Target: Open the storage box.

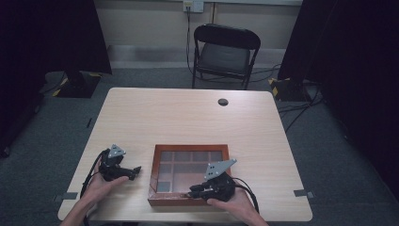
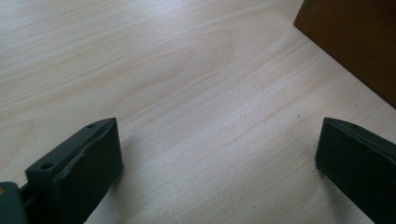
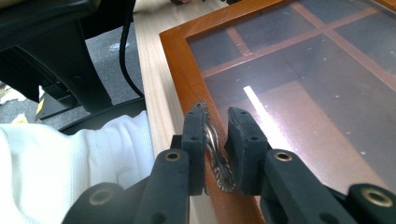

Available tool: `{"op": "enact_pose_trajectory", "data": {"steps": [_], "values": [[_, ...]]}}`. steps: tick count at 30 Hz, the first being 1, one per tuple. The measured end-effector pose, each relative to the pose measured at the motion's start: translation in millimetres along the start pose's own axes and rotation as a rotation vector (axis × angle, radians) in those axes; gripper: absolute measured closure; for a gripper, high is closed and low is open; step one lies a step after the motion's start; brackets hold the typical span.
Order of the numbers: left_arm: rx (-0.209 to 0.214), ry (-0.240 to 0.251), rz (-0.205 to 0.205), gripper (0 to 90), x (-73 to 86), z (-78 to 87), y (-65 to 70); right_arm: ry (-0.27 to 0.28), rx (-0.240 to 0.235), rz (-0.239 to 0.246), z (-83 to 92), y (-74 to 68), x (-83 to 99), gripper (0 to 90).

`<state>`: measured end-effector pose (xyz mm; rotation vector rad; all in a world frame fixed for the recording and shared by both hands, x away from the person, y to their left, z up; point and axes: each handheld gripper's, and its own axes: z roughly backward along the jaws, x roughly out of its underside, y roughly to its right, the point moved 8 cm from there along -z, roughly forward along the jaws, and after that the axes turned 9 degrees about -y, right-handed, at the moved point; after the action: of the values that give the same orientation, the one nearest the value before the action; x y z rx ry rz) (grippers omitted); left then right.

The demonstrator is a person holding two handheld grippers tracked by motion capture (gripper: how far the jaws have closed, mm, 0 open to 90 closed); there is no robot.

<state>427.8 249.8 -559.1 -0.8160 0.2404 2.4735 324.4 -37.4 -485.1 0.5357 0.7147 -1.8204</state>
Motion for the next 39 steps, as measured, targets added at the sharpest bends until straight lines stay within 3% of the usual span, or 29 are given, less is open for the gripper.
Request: {"op": "enact_pose_trajectory", "data": {"steps": [5, 8, 17, 21, 24, 28, 39], "values": [[0.0, 0.0, -0.001, 0.0, 0.0, 0.0, -0.1, -0.014, -0.008, 0.007, -3.7, 1.0, 1.9, 76.5], [-0.001, -0.001, -0.004, 0.0, 0.1, 0.1, -0.4, -0.002, -0.024, 0.005, -5.8, 0.4, 3.1, 80.5], [0.001, -0.007, -0.016, 0.4, 0.2, 1.0, -0.7, -0.01, -0.02, 0.015, -5.9, -1.3, 2.4, 81.8], [0.01, 0.0, -0.023, 5.6, -0.7, 2.4, 1.1, -0.009, -0.019, 0.021, -5.9, -0.8, 1.8, 82.0], [0.021, 0.01, -0.029, 17.4, -2.4, 4.4, 3.6, -0.014, -0.021, 0.019, -5.9, -1.8, 0.0, 82.4], [0.024, 0.006, -0.041, 16.1, -2.7, 4.8, 5.4, -0.009, -0.023, 0.022, -5.0, -2.3, -2.5, 82.6], [0.065, 0.077, -0.066, 16.8, -11.6, 16.1, 15.5, 0.009, -0.032, 0.023, 1.2, -3.1, -8.3, 82.8]]}}
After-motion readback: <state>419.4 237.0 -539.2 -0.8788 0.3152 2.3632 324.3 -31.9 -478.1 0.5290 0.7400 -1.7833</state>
